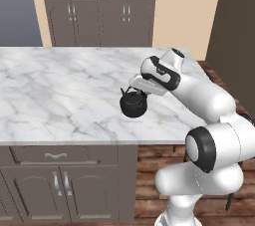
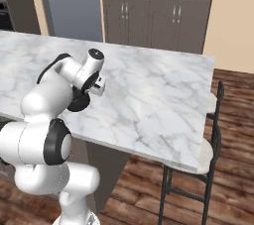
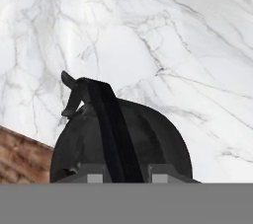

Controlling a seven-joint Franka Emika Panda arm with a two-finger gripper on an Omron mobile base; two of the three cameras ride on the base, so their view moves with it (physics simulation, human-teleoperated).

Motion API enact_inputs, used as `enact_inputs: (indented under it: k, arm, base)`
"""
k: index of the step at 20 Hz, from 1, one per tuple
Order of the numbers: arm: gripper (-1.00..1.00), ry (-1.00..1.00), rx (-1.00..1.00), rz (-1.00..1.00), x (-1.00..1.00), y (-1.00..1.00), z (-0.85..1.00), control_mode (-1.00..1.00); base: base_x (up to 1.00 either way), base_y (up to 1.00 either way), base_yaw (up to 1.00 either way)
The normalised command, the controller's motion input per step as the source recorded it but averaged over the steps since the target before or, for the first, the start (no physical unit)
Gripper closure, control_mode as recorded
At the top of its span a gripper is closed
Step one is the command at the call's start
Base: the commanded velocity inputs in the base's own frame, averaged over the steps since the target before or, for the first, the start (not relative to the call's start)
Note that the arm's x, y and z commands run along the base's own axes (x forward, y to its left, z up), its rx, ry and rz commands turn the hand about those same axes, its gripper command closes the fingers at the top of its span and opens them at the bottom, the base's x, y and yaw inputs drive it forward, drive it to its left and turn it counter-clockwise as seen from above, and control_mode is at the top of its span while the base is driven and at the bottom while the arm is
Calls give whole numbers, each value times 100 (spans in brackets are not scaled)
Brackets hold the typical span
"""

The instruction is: The kettle is done boiling. Turn off the stove, then wait for 300 timesteps before moving the kettle to the dining table.

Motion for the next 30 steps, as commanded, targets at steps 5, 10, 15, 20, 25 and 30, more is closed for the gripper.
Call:
enact_inputs:
  k: [5,10,15,20,25,30]
  arm:
    - [100,0,0,0,0,0,0,100]
    - [100,0,0,0,0,0,0,100]
    - [100,0,1,0,0,-6,0,-100]
    - [100,0,6,0,0,-45,0,-100]
    - [100,-1,7,0,0,-51,0,-100]
    - [100,-1,3,0,1,-57,-4,-100]
  base:
    - [17,-26,13]
    - [2,0,0]
    - [1,-11,0]
    - [0,0,0]
    - [0,0,0]
    - [0,0,0]
